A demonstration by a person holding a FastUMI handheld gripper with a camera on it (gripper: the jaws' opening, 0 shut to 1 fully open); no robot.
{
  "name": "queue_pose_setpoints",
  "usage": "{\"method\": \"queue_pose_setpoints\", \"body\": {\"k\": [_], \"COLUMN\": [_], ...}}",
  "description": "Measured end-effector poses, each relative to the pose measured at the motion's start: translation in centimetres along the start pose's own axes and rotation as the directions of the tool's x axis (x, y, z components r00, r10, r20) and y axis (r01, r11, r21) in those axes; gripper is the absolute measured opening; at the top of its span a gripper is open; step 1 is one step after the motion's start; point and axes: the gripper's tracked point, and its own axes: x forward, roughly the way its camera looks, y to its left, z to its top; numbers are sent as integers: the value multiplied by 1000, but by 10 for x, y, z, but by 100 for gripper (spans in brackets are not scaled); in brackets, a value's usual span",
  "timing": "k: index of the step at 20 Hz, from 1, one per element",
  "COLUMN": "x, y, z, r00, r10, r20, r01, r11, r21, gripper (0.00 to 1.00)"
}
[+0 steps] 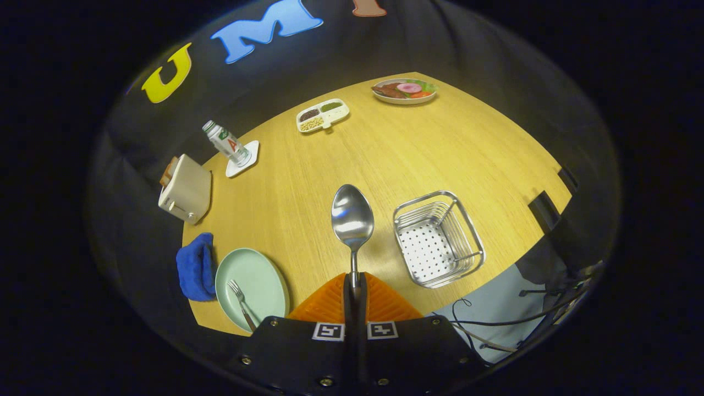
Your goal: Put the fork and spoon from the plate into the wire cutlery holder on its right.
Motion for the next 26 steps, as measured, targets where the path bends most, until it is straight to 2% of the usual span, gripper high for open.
{"method": "queue_pose_setpoints", "body": {"k": [9, 12, 14, 19, 20, 21, 22, 23, 24, 26], "x": [-14, -16, -18, -22, -23, -24, -24, -26, -27, -28], "y": [-49, -54, -55, -53, -51, -54, -52, -54, -54, -54], "z": [-16, -18, -14, 4, 7, 7, 10, 11, 11, 12], "r00": [997, 996, 997, 997, 997, 995, 995, 993, 993, 993], "r10": [-64, -68, -69, -77, -75, -91, -89, -101, -103, -101], "r20": [-43, -53, -40, 21, 32, 39, 51, 54, 59, 66], "r01": [71, 78, 77, 70, 66, 79, 76, 87, 88, 84], "r11": [980, 974, 972, 970, 970, 970, 972, 973, 973, 971], "r21": [184, 214, 224, 232, 235, 230, 222, 216, 215, 225], "gripper": [1, 1, 6, 9, 11, 18, 19, 34, 38, 38]}}
